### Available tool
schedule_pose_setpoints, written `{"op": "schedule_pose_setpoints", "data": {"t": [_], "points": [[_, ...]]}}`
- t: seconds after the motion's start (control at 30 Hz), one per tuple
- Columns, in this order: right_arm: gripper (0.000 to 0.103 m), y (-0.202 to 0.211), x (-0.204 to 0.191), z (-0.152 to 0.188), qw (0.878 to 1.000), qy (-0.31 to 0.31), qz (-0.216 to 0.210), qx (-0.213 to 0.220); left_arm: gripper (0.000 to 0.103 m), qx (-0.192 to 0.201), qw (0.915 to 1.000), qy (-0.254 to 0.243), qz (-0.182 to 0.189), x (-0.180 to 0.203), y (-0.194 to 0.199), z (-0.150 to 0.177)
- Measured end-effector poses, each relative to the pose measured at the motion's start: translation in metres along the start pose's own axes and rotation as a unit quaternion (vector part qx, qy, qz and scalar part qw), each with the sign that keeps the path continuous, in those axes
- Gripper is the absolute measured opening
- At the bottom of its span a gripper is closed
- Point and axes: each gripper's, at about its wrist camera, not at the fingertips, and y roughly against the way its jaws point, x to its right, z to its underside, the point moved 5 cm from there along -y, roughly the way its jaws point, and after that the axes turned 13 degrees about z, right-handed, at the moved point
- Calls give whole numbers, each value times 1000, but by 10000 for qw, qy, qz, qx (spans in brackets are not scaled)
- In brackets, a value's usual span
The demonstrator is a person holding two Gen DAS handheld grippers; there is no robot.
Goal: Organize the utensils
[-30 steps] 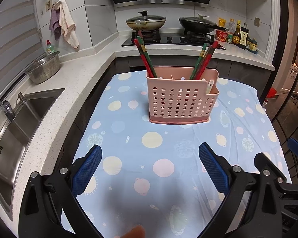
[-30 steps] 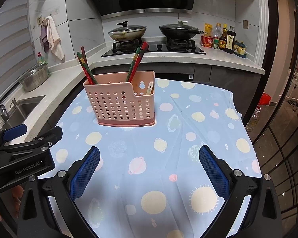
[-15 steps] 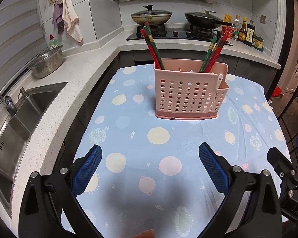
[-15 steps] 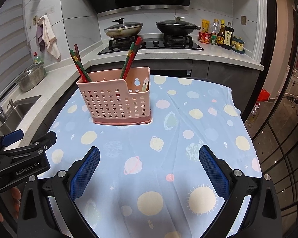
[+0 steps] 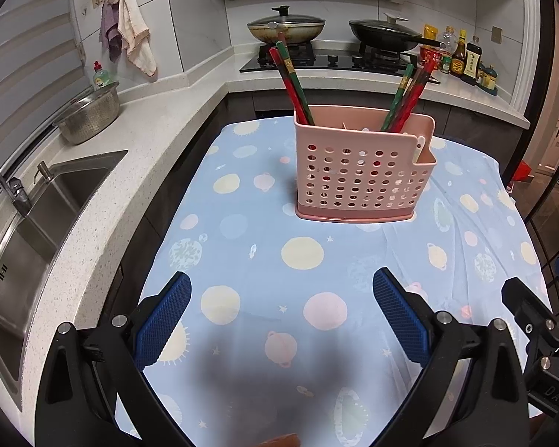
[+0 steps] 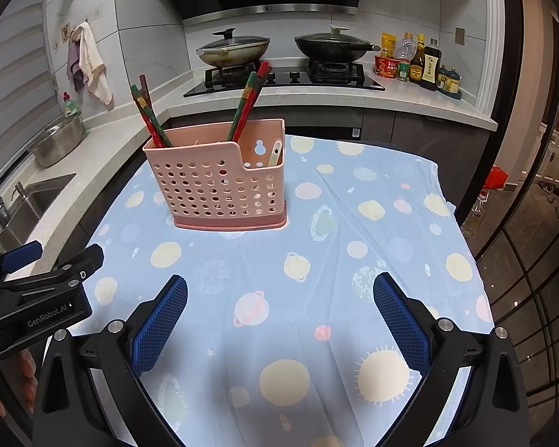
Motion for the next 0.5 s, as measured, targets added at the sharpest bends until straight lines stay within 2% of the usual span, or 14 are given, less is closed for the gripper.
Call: {"op": "schedule_pose_setpoints", "data": {"t": [0.5], "points": [[96, -5, -2, 0, 10000, -18, 9, -37, 94, -13, 10000, 2, -29, -1, -3, -1]]}}
